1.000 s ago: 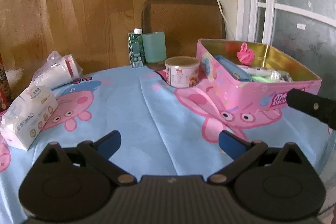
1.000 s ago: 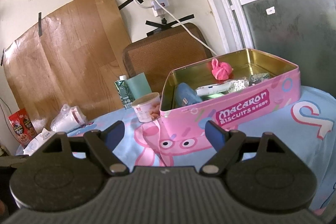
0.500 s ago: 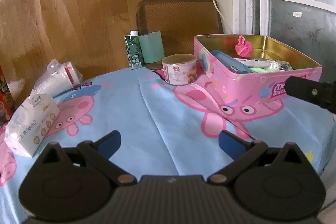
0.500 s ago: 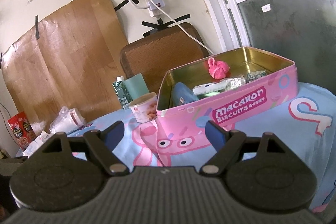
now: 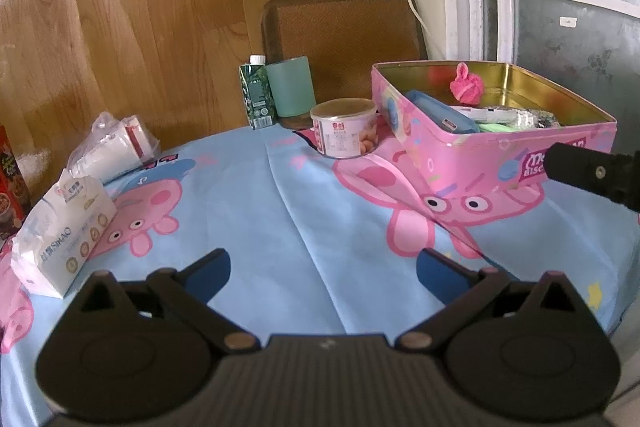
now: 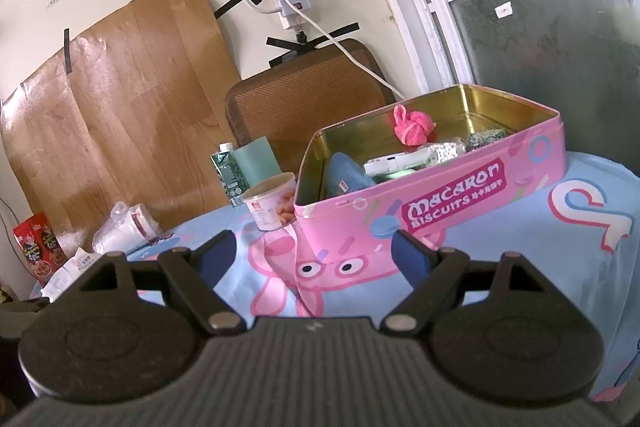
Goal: Organize soft objects
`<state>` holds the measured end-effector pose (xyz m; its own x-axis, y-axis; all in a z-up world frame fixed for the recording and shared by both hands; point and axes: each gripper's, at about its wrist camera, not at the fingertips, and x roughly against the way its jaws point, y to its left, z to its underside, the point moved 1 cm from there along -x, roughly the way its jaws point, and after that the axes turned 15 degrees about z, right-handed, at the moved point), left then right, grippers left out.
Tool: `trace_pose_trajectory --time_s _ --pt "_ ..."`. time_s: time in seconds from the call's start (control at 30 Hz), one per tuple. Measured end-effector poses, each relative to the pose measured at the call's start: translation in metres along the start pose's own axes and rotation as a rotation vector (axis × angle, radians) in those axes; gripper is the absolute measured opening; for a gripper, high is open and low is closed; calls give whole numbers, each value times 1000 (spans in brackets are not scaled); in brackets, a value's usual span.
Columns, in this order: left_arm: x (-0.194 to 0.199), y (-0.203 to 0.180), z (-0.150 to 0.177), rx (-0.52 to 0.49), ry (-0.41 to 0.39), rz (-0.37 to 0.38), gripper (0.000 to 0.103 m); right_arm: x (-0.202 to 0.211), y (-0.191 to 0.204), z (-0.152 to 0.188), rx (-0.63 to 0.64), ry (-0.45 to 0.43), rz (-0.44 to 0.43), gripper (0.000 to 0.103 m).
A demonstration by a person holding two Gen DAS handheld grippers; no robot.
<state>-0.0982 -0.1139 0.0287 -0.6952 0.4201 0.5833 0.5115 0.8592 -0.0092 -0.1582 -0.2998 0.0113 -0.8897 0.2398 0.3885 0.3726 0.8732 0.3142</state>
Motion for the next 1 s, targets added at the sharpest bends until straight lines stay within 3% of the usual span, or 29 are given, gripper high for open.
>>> trace_pose_trajectory --time_s 0.5,1.0 --pt "-11 9 16 48 98 23 103 -6 4 8 5 38 11 91" --pt "-15 13 21 64 122 8 103 -11 3 10 7 63 12 92"
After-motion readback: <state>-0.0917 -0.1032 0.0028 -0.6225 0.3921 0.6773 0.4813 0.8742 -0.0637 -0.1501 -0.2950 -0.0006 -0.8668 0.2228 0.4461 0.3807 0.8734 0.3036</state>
